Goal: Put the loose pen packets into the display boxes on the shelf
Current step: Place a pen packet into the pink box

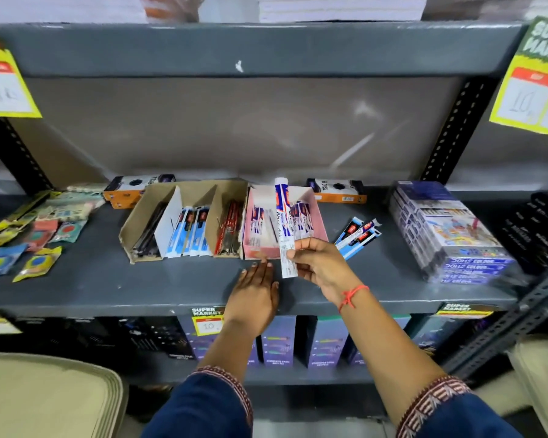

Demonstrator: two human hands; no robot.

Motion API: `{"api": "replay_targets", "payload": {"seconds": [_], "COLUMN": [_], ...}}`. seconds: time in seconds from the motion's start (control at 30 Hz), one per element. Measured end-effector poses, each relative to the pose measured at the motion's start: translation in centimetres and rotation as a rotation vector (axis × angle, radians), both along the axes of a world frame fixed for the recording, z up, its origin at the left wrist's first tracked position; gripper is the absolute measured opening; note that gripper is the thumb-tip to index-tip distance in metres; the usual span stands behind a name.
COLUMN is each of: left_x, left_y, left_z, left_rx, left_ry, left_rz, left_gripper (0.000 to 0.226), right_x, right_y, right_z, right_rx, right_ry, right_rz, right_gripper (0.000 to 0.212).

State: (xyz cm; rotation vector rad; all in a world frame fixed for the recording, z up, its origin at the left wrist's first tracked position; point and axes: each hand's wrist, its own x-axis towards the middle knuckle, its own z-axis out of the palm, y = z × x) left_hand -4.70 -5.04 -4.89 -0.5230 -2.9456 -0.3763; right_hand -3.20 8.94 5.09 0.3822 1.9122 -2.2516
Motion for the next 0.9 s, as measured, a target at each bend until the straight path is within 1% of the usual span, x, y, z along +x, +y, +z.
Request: {"api": "replay_targets", "payload": {"seconds": [0.43,0.63,0.7,0.8,0.83,0.9], "left_x": [0.1,0.1,0.0,0.1,0.1,0.3], "left_y": [-0.1,-0.2,-0.2,-0.2,-0.2,-0.1], "left_z": [-0.4,-0.4,-0.5,-0.5,-0.5,-0.4], "left_rx": [0.012,0.019,0.028,0.047,0.045,0.045], "left_ry": [0.036,0.026,0.031,0.038,0.041,0.045], "left_rz": [-0.004,0.001,0.000,-0.007,-0.012,-0.019], "left_gripper": [0.051,0.052,0.052,0.052,0.052,0.051], "right_x": [-0.4,-2.8,-4.2,-6.3,-6.8,-7.9], "right_y": [-0.3,0.3,0.7,1.7,1.9,2.1], "right_z": [-0.1,0.9,1.1,0.9,0.7,0.3], "right_rx": [0.043,0.084,0.171,0.436,0.515,0.654], "right_ry": [-0.003,0.015,0.020,0.008,-0.005,-0.029], "right_rz": [-0.025,-0.172,-0.227,-0.291,-0.292,-0.272], "right_gripper": [0.027,0.029,0.030,0.034,0.032,0.020]}}
